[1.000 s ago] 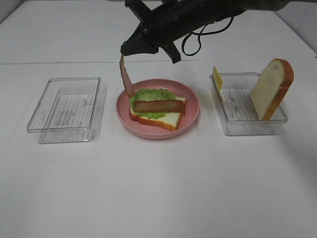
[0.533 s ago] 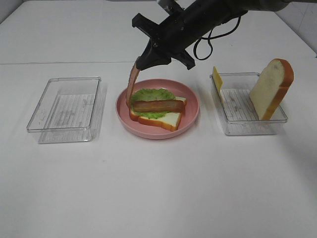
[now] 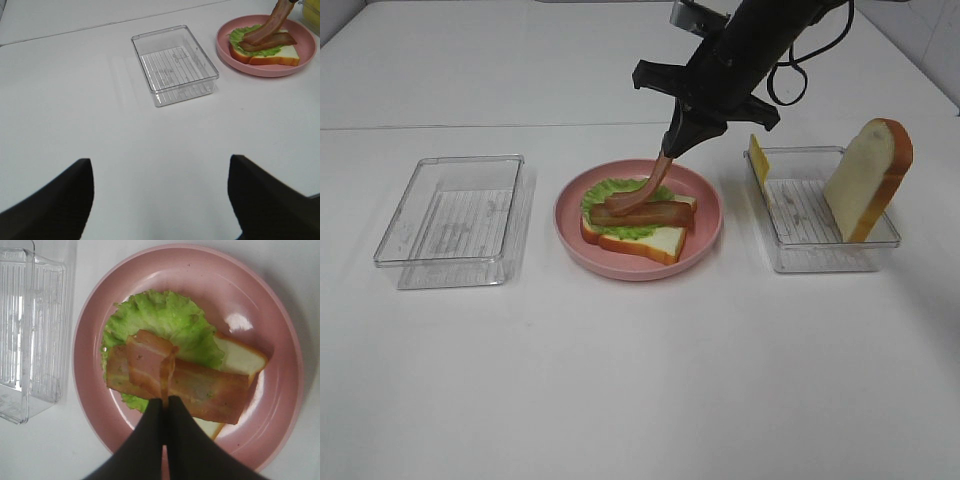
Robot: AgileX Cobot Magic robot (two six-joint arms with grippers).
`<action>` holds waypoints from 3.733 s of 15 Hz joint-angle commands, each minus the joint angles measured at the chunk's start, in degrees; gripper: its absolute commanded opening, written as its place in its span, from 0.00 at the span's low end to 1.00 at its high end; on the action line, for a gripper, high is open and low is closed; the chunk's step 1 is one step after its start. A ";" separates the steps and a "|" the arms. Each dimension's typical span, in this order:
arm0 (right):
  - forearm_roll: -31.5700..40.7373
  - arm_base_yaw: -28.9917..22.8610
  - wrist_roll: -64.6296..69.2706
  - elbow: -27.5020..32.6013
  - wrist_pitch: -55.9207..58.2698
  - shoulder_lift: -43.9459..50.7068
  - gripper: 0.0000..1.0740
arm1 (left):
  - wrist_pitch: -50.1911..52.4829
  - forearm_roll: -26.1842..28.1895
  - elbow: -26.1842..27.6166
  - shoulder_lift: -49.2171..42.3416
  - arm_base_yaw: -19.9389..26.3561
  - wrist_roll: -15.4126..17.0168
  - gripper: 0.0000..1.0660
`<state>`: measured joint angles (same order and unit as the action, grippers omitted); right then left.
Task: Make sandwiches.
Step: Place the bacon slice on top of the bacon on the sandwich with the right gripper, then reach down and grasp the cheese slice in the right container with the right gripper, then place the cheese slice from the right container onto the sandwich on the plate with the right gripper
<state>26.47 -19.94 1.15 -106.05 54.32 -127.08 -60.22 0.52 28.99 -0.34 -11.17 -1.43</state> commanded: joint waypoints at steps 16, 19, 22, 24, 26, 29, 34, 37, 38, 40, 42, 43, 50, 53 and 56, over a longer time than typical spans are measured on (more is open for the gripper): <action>-20.40 0.06 1.43 -4.76 7.16 5.21 0.68 | 0.63 0.11 -0.34 -1.32 -0.11 0.00 0.67; -29.79 0.11 3.09 -8.48 10.77 5.21 0.67 | 0.63 0.11 -0.34 -1.32 -0.11 0.00 0.67; -33.35 0.11 4.30 -8.48 10.43 4.35 0.67 | 0.63 0.11 -0.34 -1.32 -0.11 0.00 0.67; -34.03 0.11 4.30 -8.48 10.03 2.29 0.67 | 0.63 0.11 -0.34 -1.32 -0.11 0.00 0.67; -32.72 0.86 4.30 -8.48 9.22 0.00 0.67 | 0.63 0.11 -0.34 -1.32 -0.11 0.00 0.67; -33.12 1.49 4.30 -8.48 5.84 -3.32 0.61 | 0.63 0.11 -0.34 -1.32 -0.11 0.00 0.67; -31.74 2.64 4.70 -8.48 3.67 -4.98 0.48 | 0.63 0.11 -0.34 -1.26 -0.11 0.00 0.67; -28.48 3.95 4.47 -8.48 2.92 -5.90 0.48 | 0.63 0.11 -0.34 -1.26 -0.11 0.00 0.67; -28.19 4.13 4.47 -8.48 2.75 -6.02 0.48 | 0.63 0.11 -0.34 -1.26 -0.11 0.00 0.67; -28.13 4.13 4.24 -8.48 2.81 -6.70 0.47 | 0.63 0.11 -0.34 -1.26 -0.11 0.00 0.67; -27.04 4.13 4.24 -8.48 2.86 -7.68 0.42 | 0.63 0.11 -0.34 -1.26 -0.11 0.00 0.67; -27.04 4.13 4.24 -8.48 2.86 -7.68 0.35 | 0.63 0.11 -0.34 -1.26 -0.11 0.00 0.67; -26.93 4.13 4.24 -8.48 4.47 -6.82 0.00 | 0.63 0.11 -0.34 -1.26 -0.11 0.00 0.67; -25.50 4.07 4.24 -8.48 5.96 -2.64 0.00 | 0.63 0.11 -0.34 -1.26 -0.11 0.00 0.67; -20.05 3.95 2.92 -8.48 7.10 2.41 0.00 | 0.63 0.11 -0.34 -1.26 -0.11 0.00 0.67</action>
<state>5.90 -16.04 4.53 -114.08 60.56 -125.42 -60.16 0.52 28.99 -0.34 -11.17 -1.43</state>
